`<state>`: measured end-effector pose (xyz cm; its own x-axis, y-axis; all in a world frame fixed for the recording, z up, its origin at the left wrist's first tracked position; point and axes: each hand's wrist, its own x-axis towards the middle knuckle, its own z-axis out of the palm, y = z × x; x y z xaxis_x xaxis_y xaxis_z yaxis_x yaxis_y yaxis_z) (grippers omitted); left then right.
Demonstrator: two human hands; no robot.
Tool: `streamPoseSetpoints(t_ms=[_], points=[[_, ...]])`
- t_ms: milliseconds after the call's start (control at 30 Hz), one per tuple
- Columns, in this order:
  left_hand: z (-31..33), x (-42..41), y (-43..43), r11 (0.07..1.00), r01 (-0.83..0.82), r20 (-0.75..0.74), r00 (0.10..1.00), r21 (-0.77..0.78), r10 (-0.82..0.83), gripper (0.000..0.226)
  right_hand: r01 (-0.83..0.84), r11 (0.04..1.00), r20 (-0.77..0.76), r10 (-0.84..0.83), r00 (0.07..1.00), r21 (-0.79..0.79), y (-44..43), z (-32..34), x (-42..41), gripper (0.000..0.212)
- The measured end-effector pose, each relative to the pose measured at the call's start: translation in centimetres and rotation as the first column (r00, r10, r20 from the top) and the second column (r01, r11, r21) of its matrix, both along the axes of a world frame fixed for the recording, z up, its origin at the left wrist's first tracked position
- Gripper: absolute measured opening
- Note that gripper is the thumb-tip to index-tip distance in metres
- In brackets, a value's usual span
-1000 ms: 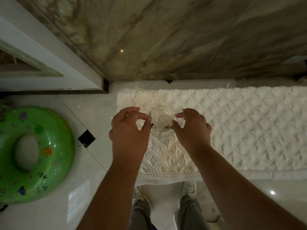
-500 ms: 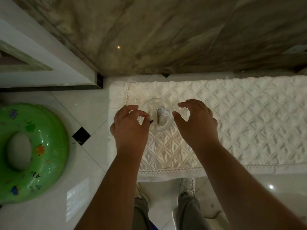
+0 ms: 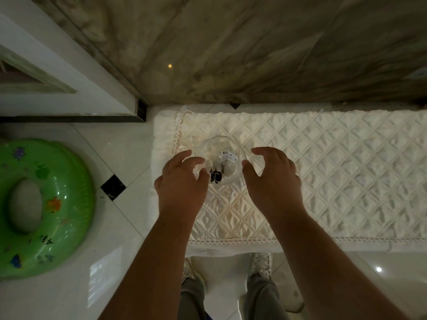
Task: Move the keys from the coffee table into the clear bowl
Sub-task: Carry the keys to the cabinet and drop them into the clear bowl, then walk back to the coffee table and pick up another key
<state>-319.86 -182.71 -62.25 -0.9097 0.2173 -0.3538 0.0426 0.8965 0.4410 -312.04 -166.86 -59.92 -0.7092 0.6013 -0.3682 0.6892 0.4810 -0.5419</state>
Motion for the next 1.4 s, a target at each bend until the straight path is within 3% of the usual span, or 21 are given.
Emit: streamPoseSetpoints(t_ms=[100,267,533,800,967,1200,1400], points=[[2.1,-0.4,0.2,0.987,-0.035,-0.007,0.999,0.157,0.037,0.034,0.02,1.0,-0.028,-0.021,0.999,-0.024,0.4,1.5,-0.7,0.041],[7.4,-1.5,0.8,0.932,-0.187,0.176,0.975,0.31,0.137,0.049,0.052,0.997,-0.112,-0.058,0.992,-0.052,0.7,5.8,-1.8,0.044],[21.9,0.5,2.5,0.896,-0.14,0.151,0.985,0.421,0.084,0.053,0.104,0.988,-0.174,-0.123,0.977,-0.111,1.5,17.4,-0.6,0.047],[40.4,4.2,4.0,0.75,-0.081,0.06,0.997,0.657,0.055,0.04,0.084,0.977,-0.401,-0.158,0.902,-0.196,0.9,34.6,3.6,0.046],[49.1,5.9,3.5,0.769,0.055,-0.018,0.998,0.637,-0.057,0.04,0.086,0.98,-0.494,-0.164,0.854,-0.178,1.9,44.2,5.6,0.051],[55.6,5.0,0.9,0.768,0.337,-0.231,0.941,0.545,-0.249,0.048,0.187,0.979,-0.527,-0.115,0.842,0.084,1.7,52.1,9.4,0.061],[58.0,2.4,-1.5,0.673,0.536,-0.316,0.844,0.51,-0.433,0.043,0.441,0.895,-0.55,-0.333,0.766,0.072,-2.5,54.1,12.9,0.058]])
